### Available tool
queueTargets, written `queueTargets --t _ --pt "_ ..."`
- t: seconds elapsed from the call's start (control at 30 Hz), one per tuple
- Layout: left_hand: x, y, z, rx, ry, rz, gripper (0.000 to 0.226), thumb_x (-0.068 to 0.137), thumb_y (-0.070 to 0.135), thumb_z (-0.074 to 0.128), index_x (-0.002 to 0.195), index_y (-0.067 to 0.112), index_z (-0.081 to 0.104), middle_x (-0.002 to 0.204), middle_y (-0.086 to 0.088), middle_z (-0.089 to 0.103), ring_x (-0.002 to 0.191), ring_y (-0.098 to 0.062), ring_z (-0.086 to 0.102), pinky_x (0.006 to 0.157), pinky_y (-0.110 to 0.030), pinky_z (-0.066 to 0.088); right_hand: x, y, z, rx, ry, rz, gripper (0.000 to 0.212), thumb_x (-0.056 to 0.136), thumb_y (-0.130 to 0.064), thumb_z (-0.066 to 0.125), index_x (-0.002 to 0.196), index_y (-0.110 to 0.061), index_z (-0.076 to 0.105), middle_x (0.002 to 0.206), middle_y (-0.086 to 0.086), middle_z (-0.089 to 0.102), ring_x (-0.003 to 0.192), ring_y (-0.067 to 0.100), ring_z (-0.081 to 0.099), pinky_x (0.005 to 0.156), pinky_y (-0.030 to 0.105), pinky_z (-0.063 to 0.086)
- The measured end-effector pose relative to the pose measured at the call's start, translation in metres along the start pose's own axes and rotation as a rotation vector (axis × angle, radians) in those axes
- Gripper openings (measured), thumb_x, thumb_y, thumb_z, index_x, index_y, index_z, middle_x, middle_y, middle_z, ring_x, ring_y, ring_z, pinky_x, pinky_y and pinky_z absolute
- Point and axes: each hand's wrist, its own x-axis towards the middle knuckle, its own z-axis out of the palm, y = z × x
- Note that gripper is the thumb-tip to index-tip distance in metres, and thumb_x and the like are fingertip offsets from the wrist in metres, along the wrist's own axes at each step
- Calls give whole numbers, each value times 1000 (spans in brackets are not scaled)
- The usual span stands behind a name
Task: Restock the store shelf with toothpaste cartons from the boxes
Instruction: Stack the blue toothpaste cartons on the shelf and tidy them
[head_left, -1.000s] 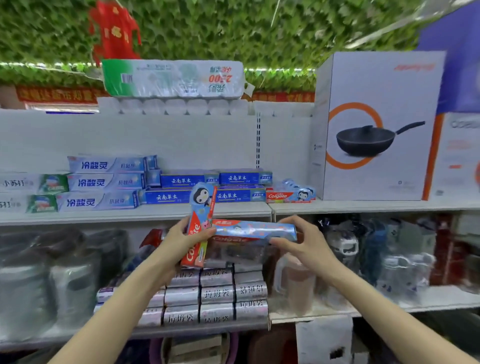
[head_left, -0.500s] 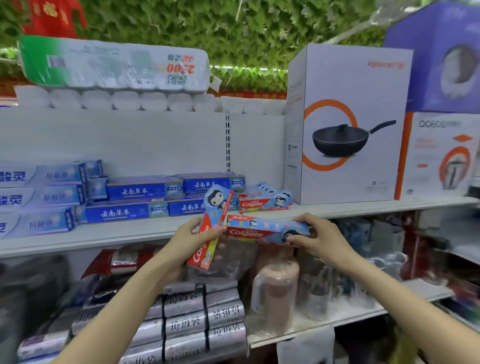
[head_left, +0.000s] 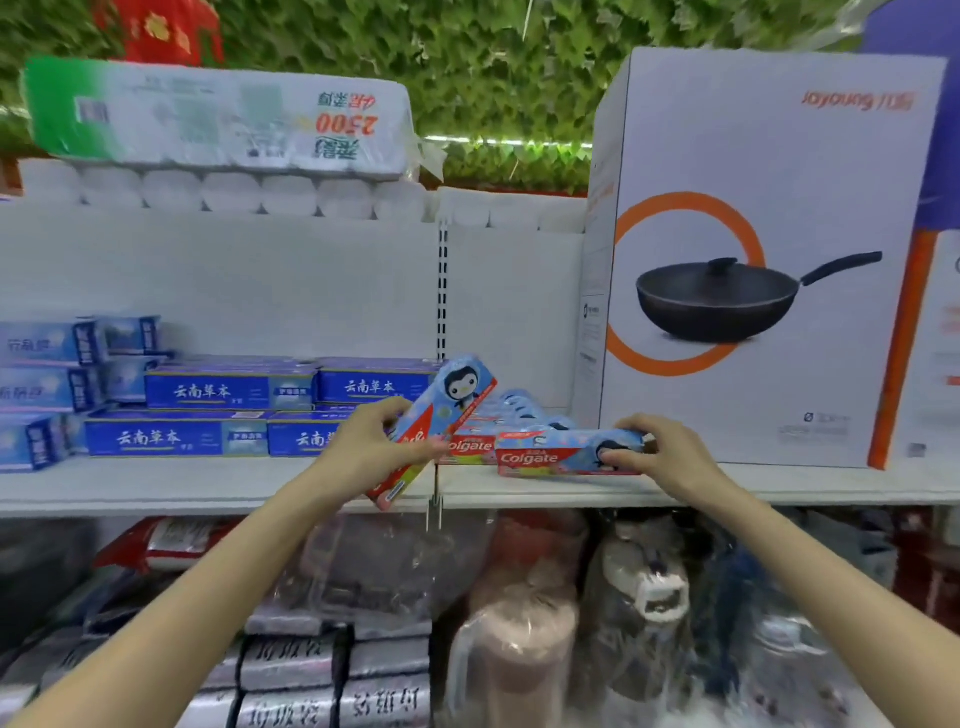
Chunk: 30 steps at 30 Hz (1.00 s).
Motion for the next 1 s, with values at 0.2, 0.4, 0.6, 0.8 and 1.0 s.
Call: queueTargets --t 0.2,0.4,0.6,0.8,1.0 --pt "20 -3 15 61 53 -32 37 72 40 80 102 28 61 96 6 64 85 -9 64 70 -24 51 28 29 13 96 -62 -9 23 78 -30 77 95 -22 63 94 0 68 85 21 65 73 26 52" --pt "29 7 29 85 -18 -30 40 70 33 84 98 24 57 93 6 70 76 -9 68 66 -23 54 23 42 24 143 -45 -44 23 81 -31 74 98 -19 65 95 -4 68 81 6 62 64 6 43" --pt "40 9 45 121 -69 -12 42 67 36 85 102 31 63 98 2 69 83 -15 66 73 -28 54 26 32 33 220 -66 -28 30 79 -30 75 102 -17 62 99 0 65 89 17 64 74 22 50" --pt "42 5 46 76 -40 -15 44 66 26 86 107 28 70 96 -2 68 87 -18 63 73 -26 52 29 40 27 305 -123 29 30 87 -31 66 115 -20 60 114 1 66 99 14 64 84 25 53" --pt "36 2 47 -15 -83 -12 40 69 14 84 105 27 72 79 18 72 68 8 63 60 -7 48 25 34 31 309 -138 -5 26 83 -28 72 107 -24 63 105 -3 68 91 9 67 71 14 51"
